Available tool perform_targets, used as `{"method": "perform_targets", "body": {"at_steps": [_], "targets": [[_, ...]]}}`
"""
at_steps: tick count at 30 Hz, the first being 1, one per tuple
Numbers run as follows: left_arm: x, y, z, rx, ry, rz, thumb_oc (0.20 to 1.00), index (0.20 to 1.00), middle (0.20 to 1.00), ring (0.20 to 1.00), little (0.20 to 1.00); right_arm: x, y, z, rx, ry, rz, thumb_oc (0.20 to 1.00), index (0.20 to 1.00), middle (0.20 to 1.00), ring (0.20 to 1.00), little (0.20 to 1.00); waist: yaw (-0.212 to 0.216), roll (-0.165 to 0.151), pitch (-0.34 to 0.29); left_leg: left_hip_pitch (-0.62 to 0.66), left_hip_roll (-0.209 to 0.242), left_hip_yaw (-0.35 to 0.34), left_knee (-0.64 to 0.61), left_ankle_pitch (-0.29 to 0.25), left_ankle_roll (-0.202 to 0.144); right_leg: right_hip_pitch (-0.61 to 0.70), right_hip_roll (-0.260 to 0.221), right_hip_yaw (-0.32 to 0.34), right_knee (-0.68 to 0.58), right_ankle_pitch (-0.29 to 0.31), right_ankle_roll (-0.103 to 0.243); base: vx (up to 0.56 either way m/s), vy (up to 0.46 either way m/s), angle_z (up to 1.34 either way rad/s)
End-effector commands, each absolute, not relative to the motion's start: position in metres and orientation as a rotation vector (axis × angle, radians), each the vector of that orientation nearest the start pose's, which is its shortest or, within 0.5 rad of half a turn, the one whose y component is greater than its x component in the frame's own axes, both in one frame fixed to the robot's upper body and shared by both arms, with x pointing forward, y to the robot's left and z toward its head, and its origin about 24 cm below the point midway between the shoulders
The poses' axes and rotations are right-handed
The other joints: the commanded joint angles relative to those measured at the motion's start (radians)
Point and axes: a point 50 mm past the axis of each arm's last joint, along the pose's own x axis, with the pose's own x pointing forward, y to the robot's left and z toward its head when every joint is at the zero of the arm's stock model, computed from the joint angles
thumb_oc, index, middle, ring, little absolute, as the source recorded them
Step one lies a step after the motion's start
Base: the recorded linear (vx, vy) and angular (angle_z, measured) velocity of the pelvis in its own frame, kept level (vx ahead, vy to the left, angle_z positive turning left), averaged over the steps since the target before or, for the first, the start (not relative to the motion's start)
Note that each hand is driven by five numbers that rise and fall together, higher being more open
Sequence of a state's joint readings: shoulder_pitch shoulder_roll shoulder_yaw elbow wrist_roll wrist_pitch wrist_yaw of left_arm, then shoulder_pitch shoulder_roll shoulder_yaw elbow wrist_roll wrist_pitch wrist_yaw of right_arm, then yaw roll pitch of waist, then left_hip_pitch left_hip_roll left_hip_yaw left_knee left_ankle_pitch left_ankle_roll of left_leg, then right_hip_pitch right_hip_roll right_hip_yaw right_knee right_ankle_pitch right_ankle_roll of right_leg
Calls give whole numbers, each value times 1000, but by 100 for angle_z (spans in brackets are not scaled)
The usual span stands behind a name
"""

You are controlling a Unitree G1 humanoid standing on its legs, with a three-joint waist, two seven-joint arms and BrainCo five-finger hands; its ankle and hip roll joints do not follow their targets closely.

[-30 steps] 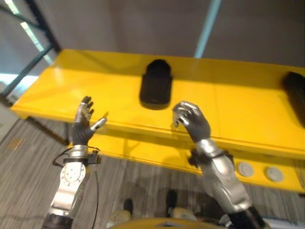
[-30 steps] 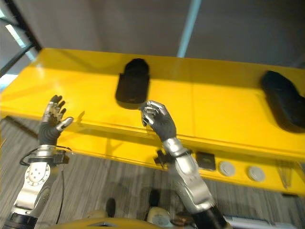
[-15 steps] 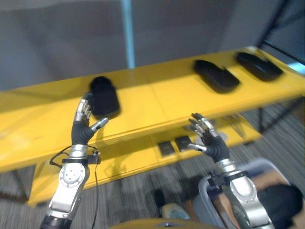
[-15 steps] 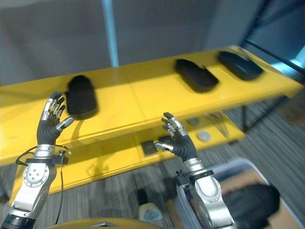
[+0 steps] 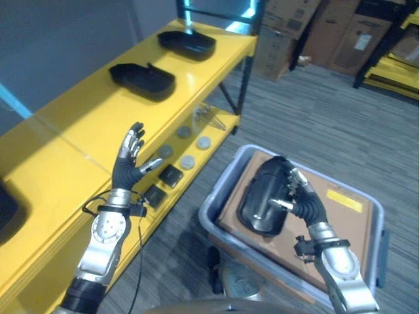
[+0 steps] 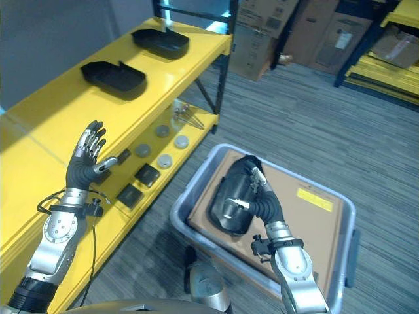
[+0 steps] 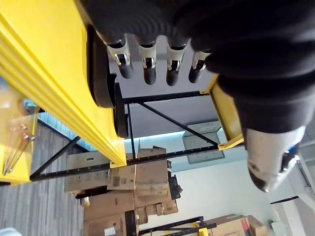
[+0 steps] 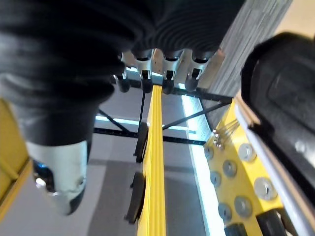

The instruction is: Move parts from the plastic box to the shelf.

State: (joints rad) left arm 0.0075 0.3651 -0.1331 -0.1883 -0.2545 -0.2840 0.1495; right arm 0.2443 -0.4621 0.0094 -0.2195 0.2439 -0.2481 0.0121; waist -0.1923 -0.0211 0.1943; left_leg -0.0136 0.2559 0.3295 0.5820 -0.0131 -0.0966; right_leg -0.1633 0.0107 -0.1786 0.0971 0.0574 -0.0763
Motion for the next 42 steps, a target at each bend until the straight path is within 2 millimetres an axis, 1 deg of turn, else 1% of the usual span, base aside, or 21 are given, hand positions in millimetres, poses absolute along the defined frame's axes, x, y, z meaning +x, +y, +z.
{"method": "perform_targets", "body": {"at_steps": [1, 3, 4, 5, 6, 7, 9, 13, 14, 15, 17, 19, 20, 21, 23, 24, 26, 28, 31, 37, 42], "targets": [[242, 184, 135, 48, -540, -35, 1000, 1000, 1000, 1000, 1000, 213, -210, 111, -169, -383, 118, 1000, 1000, 1000, 1000, 1000, 26, -29, 21, -36, -132, -122, -49, -67, 50, 122, -45, 90, -68, -112, 122, -13, -6, -96], [239, 187, 135, 50, -547, -10, 1000, 1000, 1000, 1000, 1000, 222, -202, 110, -164, -384, 156, 1000, 1000, 1000, 1000, 1000, 81, -34, 29, -75, -254, -315, -71, -100, 63, 127, -33, 166, -96, -86, 139, 10, 24, -140], [236, 192, 133, 53, -543, 13, 1000, 1000, 1000, 1000, 1000, 226, -198, 109, -146, -375, 180, 1000, 1000, 1000, 1000, 1000, 111, -36, 25, -66, -295, -423, -139, -140, 74, 138, -27, 222, -120, -71, 151, 27, 25, -186], [236, 192, 132, 53, -543, 14, 1000, 1000, 1000, 1000, 1000, 227, -198, 109, -146, -375, 181, 1000, 1000, 1000, 1000, 1000, 112, -37, 26, -60, -295, -421, -145, -140, 74, 142, -27, 224, -122, -71, 151, -27, 88, -168], [232, 195, 129, 34, -534, 26, 1000, 1000, 1000, 1000, 1000, 230, -198, 105, -156, -349, 199, 1000, 1000, 1000, 1000, 1000, 129, -37, 8, 24, -346, -529, -302, -190, 93, 128, -13, 286, -120, -38, 167, -28, 70, -103], [232, 195, 129, 34, -534, 26, 1000, 1000, 1000, 1000, 1000, 230, -198, 104, -156, -349, 199, 1000, 1000, 1000, 1000, 1000, 130, -39, 9, 32, -346, -528, -314, -184, 93, 130, -14, 288, -119, -39, 167, -69, 106, -55], [236, 189, 128, 21, -528, 8, 1000, 1000, 1000, 1000, 1000, 226, -201, 103, -159, -342, 173, 1000, 1000, 1000, 1000, 1000, 111, -36, 6, 65, -336, -502, -374, -211, 104, 114, -18, 279, -111, -32, 171, -114, 116, -41], [238, 184, 133, 27, -545, -18, 1000, 1000, 1000, 1000, 1000, 221, -204, 101, -138, -335, 160, 1000, 1000, 1000, 1000, 1000, 84, -40, 11, 77, -336, -476, -450, -200, 123, 49, -22, 280, -97, 11, 197, -214, 159, 36], [240, 184, 138, 53, -568, -31, 1000, 1000, 1000, 1000, 1000, 222, -197, 99, -118, -337, 168, 1000, 1000, 1000, 1000, 1000, 78, -57, 30, 70, -333, -438, -484, -199, 135, -13, -18, 287, -102, 61, 248, -422, 116, 5], [243, 186, 140, 74, -571, -25, 1000, 1000, 1000, 1000, 1000, 224, -191, 98, -130, -339, 179, 1000, 1000, 1000, 1000, 1000, 83, -73, 42, 38, -331, -399, -488, -181, 142, -43, -27, 278, -112, 85, 284, -423, 116, -6], [243, 186, 140, 75, -571, -25, 1000, 1000, 1000, 1000, 1000, 224, -190, 98, -129, -339, 179, 1000, 1000, 1000, 1000, 1000, 87, -75, 41, 36, -332, -396, -488, -181, 143, -47, -27, 282, -113, 87, 284, -152, 7, -88], [245, 190, 142, 97, -573, -22, 1000, 1000, 1000, 1000, 1000, 225, -186, 96, -148, -331, 201, 1000, 1000, 1000, 1000, 1000, 100, -71, 52, 8, -309, -364, -503, -149, 146, -58, -39, 240, -90, 46, 280, -293, -43, -101], [244, 192, 143, 104, -576, -24, 1000, 1000, 1000, 1000, 1000, 226, -182, 97, -181, -340, 213, 1000, 1000, 1000, 1000, 1000, 128, -50, 54, -6, -281, -340, -532, -115, 144, -27, -77, 171, -33, -13, 247, -280, -57, -31], [244, 192, 143, 104, -576, -24, 1000, 1000, 1000, 1000, 1000, 226, -182, 97, -181, -339, 213, 1000, 1000, 1000, 1000, 1000, 127, -50, 54, -3, -281, -341, -536, -113, 144, -27, -78, 170, -29, -16, 247, -241, -74, -40], [243, 193, 144, 98, -576, -27, 1000, 1000, 1000, 1000, 1000, 229, -180, 93, -226, -326, 210, 1000, 1000, 1000, 1000, 1000, 151, -22, 40, -13, -245, -329, -575, -72, 132, 41, -132, 142, 51, -77, 217, -196, -88, -65], [243, 193, 144, 97, -575, -27, 1000, 1000, 1000, 1000, 1000, 228, -180, 93, -226, -325, 210, 1000, 1000, 1000, 1000, 1000, 151, -22, 40, -10, -246, -329, -576, -73, 132, 41, -133, 143, 55, -81, 217, -150, -113, -33], [242, 194, 144, 99, -572, -27, 1000, 1000, 1000, 1000, 1000, 233, -180, 90, -243, -315, 195, 1000, 1000, 1000, 1000, 1000, 175, -23, 16, -23, -234, -322, -571, -69, 120, 122, -190, 135, 35, -78, 226, -53, -183, -22], [240, 196, 141, 111, -560, 1, 1000, 1000, 1000, 1000, 1000, 238, -180, 95, -294, -339, 167, 1000, 1000, 1000, 1000, 1000, 197, -46, -5, -24, -238, -315, -587, -62, 108, 144, -192, 105, -65, -77, 237, -19, -247, -26], [238, 199, 135, 85, -541, 21, 1000, 1000, 1000, 1000, 1000, 249, -181, 105, -365, -386, 140, 1000, 1000, 1000, 1000, 1000, 209, -45, -25, -31, -225, -293, -602, -54, 90, 177, -174, 72, -184, -60, 247, 19, -170, -18], [240, 186, 129, 18, -510, -31, 1000, 1000, 1000, 1000, 1000, 270, -193, 120, -526, -439, 43, 1000, 1000, 1000, 1000, 1000, 222, -24, 14, -43, -197, -319, -637, -15, 71, 167, -144, 45, -184, -81, 222, -32, -87, 6], [241, 180, 128, 3, -499, -64, 1000, 1000, 1000, 1000, 1000, 284, -192, 126, -556, -460, -18, 1000, 1000, 1000, 1000, 1000, 229, -9, 46, -42, -189, -343, -662, 5, 62, 163, -130, 32, -184, -88, 212, -20, -25, 17]]}}
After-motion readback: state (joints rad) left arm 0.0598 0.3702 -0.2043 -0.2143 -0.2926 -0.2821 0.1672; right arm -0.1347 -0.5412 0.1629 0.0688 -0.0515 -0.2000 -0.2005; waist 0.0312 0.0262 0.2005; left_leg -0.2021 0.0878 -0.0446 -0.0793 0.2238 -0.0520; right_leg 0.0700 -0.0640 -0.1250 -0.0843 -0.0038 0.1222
